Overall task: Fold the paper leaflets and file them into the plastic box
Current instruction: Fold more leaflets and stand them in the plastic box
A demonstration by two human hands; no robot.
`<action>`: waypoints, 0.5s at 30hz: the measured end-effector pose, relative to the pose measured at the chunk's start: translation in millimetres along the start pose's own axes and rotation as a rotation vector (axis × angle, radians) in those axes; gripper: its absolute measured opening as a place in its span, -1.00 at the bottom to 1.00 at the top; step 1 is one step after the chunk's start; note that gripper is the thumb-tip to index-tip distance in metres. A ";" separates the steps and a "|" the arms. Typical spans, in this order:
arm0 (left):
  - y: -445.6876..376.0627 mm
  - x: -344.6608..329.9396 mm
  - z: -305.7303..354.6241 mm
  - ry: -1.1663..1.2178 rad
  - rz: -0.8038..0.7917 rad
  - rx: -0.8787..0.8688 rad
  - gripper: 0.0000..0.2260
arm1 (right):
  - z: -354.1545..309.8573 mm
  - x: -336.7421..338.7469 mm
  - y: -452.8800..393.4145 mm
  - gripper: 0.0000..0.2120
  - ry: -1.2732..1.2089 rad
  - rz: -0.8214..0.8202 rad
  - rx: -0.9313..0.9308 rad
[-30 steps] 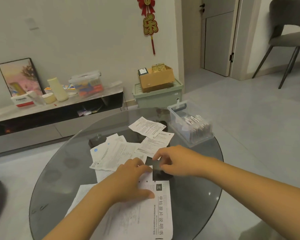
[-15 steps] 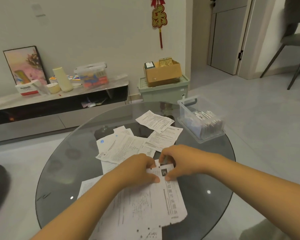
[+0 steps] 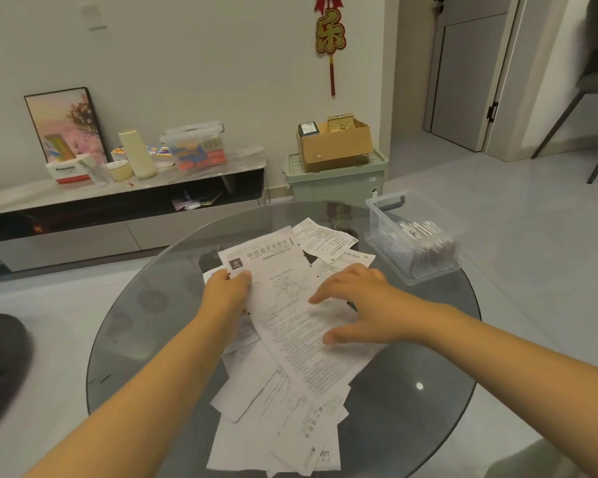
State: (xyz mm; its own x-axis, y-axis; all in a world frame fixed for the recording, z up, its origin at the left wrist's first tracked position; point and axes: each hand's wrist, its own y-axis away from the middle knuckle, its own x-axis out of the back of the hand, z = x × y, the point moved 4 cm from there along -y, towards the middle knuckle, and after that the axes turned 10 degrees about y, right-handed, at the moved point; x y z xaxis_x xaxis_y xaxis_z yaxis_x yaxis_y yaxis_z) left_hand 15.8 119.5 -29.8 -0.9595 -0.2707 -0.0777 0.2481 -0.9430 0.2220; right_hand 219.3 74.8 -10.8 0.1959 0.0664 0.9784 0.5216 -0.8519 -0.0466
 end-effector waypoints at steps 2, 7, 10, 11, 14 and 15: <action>-1.7 0.6 -1.3 -0.032 -0.026 -0.016 -0.82 | 2.4 -7.2 1.4 -0.43 0.004 -0.099 0.018; 1.3 -2.8 -9.1 -0.256 -0.106 -0.009 -0.45 | 16.6 -19.8 8.7 -0.23 -0.044 -0.334 -0.057; 14.6 -4.1 -7.3 -0.604 -0.122 -0.087 -0.17 | 16.5 -17.0 14.0 -0.23 -0.064 -0.388 -0.020; 21.1 -5.3 -6.4 -0.746 -0.152 -0.156 -0.12 | 15.8 -15.2 15.3 -0.25 -0.061 -0.382 -0.008; 38.9 -10.2 -9.6 -1.070 -0.365 -0.322 -0.23 | 9.3 -9.9 18.3 -0.35 -0.044 -0.339 0.027; 46.6 -12.2 -12.0 -1.092 -0.460 -0.323 -0.30 | 8.0 -8.8 18.8 -0.39 -0.037 -0.317 0.035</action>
State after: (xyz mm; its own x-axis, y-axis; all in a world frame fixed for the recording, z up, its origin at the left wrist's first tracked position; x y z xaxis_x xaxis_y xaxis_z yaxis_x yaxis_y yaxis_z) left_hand 40.7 76.6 -30.2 -0.5362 0.2573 0.8039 -0.2702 -0.9546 0.1252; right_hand 234.1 62.3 -21.9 0.0491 0.3448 0.9374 0.5900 -0.7673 0.2513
